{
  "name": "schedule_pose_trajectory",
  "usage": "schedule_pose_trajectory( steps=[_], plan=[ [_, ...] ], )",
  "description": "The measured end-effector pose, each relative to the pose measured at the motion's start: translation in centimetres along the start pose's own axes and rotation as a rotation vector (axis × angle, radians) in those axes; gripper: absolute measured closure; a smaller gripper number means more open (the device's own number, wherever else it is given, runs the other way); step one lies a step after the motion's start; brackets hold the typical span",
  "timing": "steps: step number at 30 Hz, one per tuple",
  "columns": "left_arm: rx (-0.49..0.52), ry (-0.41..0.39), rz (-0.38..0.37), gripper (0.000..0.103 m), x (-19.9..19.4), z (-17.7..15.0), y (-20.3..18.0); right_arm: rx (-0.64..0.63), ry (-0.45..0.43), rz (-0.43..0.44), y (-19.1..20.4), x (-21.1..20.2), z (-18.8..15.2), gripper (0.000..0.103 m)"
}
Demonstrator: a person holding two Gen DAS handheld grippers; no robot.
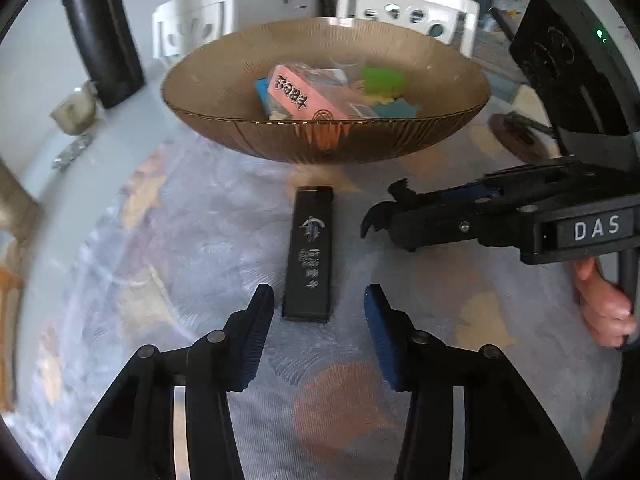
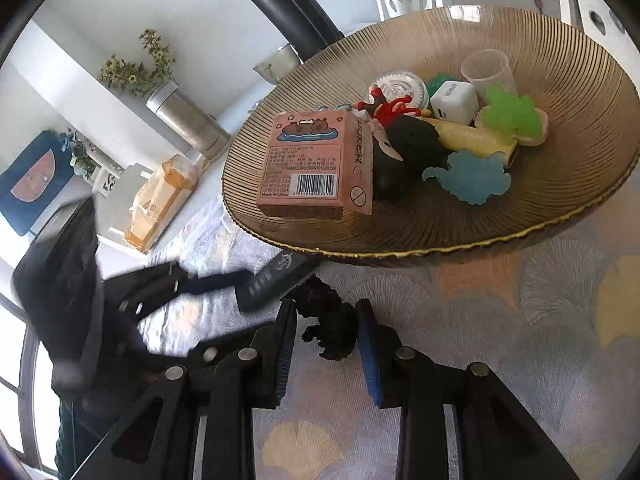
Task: Organize rigid objects
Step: 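Grasp the black remote with the left gripper while the right grasps the black figure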
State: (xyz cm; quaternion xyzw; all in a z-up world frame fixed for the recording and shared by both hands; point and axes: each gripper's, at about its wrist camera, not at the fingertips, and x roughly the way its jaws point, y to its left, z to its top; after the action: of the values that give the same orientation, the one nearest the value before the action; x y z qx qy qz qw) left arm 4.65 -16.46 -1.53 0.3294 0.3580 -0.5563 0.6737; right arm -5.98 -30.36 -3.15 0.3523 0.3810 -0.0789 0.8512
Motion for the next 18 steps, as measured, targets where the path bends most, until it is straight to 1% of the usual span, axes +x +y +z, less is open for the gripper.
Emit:
schedule_pose_trajectory(
  steps=[2,4,5,6,7,8,9,10,12,14,16,18],
  plan=[
    [-0.039,-0.001,0.018,0.058,0.5,0.5,0.1,0.001,0.0,0.001,-0.1,0.0,0.0,0.074],
    [-0.076,-0.007,0.014,0.052,0.9,1.0,0.2,0.001,-0.003,0.0,-0.1,-0.1,-0.1,0.074],
    [-0.084,-0.015,0.024,0.05,1.1,1.2,0.1,0.0,-0.007,-0.004,-0.1,-0.1,-0.1,0.074],
    [-0.102,-0.026,0.037,0.052,1.4,1.5,-0.1,-0.005,-0.012,-0.014,-0.1,-0.1,-0.1,0.074],
    [-0.119,-0.028,0.036,0.056,1.7,1.9,0.0,-0.011,-0.017,-0.021,0.0,-0.1,-0.1,0.074],
    [-0.136,-0.031,0.031,0.074,1.7,2.0,-0.1,-0.019,-0.022,-0.03,0.1,-0.1,-0.1,0.074],
    [-0.141,-0.032,0.046,0.082,1.5,2.1,-0.5,-0.027,-0.024,-0.038,0.3,-0.1,-0.1,0.074],
    [-0.138,-0.026,0.074,0.082,1.4,2.0,-1.1,-0.039,-0.024,-0.043,0.5,0.0,-0.1,0.074],
    [-0.144,-0.012,0.13,0.082,0.7,1.2,-2.0,-0.068,-0.024,-0.046,1.1,0.0,-0.4,0.074],
    [-0.181,0.006,0.175,0.082,-0.5,-0.4,-2.5,-0.097,-0.031,-0.038,1.7,-0.2,-0.6,0.074],
    [-0.246,0.006,0.243,0.082,-2.5,-2.5,-2.8,-0.128,-0.038,-0.028,2.6,-0.3,-0.9,0.074],
    [-0.331,-0.004,0.299,0.082,-4.6,-4.6,-3.5,-0.164,-0.031,0.01,3.6,-0.3,-1.2,0.074]
  ],
)
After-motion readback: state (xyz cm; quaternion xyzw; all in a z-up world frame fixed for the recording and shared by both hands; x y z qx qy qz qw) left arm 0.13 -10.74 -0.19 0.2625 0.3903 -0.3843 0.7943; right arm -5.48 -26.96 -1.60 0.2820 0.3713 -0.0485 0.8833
